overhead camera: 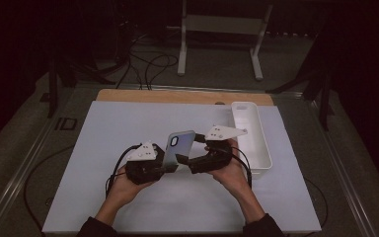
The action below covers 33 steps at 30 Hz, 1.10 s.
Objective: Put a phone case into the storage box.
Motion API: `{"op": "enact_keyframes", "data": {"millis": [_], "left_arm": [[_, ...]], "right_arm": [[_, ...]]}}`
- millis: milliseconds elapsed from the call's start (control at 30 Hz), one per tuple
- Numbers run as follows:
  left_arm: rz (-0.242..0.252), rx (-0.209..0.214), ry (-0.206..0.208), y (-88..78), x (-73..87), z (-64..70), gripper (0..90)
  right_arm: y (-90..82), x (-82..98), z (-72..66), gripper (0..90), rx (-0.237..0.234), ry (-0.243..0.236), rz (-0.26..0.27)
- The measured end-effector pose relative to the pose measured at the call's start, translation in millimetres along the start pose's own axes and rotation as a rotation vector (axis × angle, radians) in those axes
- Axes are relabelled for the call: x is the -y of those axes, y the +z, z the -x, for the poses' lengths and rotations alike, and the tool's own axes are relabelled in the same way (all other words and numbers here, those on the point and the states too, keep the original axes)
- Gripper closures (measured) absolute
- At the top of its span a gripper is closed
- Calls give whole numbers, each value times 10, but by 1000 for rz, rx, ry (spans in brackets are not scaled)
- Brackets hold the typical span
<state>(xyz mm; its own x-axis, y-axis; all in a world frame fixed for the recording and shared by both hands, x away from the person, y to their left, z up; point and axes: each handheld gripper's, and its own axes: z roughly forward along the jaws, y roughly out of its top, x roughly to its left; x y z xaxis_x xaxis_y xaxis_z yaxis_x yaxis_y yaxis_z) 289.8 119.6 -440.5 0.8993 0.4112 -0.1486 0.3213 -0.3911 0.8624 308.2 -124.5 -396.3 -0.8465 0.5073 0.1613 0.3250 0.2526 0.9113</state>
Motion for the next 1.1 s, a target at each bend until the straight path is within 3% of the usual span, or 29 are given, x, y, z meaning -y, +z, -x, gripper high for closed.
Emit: {"op": "enact_keyframes", "data": {"millis": [500, 533, 733, 1100], "left_arm": [[16, -84, -17, -10, -17, 21, 858], [26, -114, -19, -10, -29, 38, 858], [29, -138, -24, 5, -32, 57, 858], [14, -180, -22, 78, -14, 91, 857]], "right_arm": [[-31, 41, 33, 97, 63, 70, 38], [-36, 26, 7, 97, 76, 77, 46], [-6, -13, -75, 97, 96, 71, 53], [36, -108, -177, 99, 120, 125, 96]]}}
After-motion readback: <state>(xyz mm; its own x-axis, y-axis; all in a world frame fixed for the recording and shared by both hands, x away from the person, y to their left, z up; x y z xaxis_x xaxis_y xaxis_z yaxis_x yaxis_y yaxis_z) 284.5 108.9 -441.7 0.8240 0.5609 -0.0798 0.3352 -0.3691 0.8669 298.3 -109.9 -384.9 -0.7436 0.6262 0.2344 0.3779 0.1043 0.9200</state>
